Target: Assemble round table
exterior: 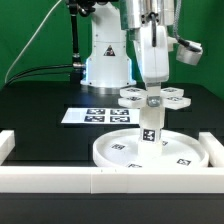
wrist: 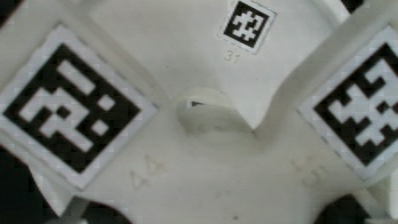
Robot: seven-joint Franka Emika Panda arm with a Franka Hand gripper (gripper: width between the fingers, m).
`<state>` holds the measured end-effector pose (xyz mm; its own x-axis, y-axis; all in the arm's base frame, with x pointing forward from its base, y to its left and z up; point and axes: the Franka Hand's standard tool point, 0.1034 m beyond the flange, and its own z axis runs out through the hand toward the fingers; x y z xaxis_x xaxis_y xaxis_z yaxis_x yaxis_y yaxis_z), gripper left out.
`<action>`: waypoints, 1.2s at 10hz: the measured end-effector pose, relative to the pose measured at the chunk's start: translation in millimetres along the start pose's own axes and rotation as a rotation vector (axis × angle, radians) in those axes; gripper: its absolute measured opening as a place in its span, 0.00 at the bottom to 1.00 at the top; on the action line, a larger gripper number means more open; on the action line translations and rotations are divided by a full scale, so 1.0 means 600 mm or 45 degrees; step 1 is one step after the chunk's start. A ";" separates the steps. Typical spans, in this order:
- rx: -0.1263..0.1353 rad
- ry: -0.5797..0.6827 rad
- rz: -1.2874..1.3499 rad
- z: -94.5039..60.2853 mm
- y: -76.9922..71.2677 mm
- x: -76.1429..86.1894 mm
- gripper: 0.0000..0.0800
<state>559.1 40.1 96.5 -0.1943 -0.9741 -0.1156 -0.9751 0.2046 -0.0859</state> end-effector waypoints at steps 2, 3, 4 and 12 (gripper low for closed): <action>0.004 0.006 0.135 0.000 0.000 0.000 0.56; -0.002 0.002 0.215 -0.001 0.000 0.001 0.56; -0.018 -0.008 0.259 -0.002 -0.002 0.002 0.56; -0.019 -0.061 0.232 -0.029 -0.002 -0.009 0.81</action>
Offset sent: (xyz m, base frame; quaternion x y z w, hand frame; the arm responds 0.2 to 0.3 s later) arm 0.0051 -0.0023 0.0010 -0.0567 0.0115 0.1746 0.9829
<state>559.6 43.7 114.3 -0.3627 -0.9153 -0.1751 -0.9258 0.3753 -0.0446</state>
